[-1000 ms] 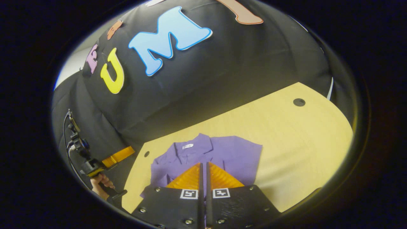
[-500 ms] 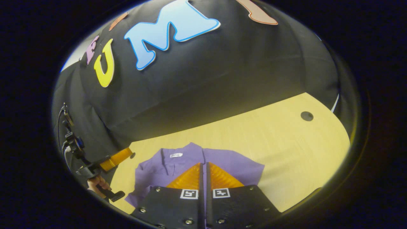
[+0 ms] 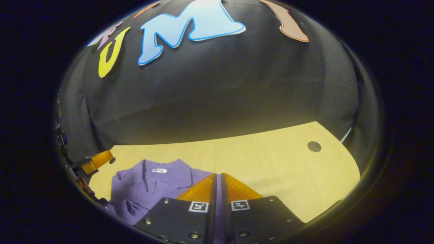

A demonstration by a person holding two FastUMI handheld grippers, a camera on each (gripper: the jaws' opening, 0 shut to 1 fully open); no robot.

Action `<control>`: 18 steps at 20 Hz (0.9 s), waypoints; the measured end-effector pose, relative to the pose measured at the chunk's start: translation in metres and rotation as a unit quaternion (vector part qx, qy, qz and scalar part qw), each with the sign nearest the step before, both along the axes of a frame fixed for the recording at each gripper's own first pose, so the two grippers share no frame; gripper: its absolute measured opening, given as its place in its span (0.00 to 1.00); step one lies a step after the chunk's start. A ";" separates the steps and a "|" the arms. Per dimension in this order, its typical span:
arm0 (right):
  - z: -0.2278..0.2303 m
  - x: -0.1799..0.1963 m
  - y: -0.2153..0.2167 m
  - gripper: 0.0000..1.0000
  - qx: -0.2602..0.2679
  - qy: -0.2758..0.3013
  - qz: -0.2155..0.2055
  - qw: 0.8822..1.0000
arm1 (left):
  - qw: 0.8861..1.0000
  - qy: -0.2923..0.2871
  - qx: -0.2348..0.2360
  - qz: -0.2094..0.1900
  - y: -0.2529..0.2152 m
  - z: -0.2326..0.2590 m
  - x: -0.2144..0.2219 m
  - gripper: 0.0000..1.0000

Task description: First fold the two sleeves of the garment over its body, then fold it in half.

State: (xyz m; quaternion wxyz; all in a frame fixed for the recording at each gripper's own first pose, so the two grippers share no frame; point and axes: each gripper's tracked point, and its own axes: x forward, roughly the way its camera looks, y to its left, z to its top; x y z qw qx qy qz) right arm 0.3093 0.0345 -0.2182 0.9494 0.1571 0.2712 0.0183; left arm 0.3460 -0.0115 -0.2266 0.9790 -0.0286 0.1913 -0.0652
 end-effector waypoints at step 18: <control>0.112 -0.108 0.018 0.87 -0.111 -0.100 -0.025 0.988 | 0.995 -0.093 0.001 -0.036 0.030 0.106 -0.105 0.86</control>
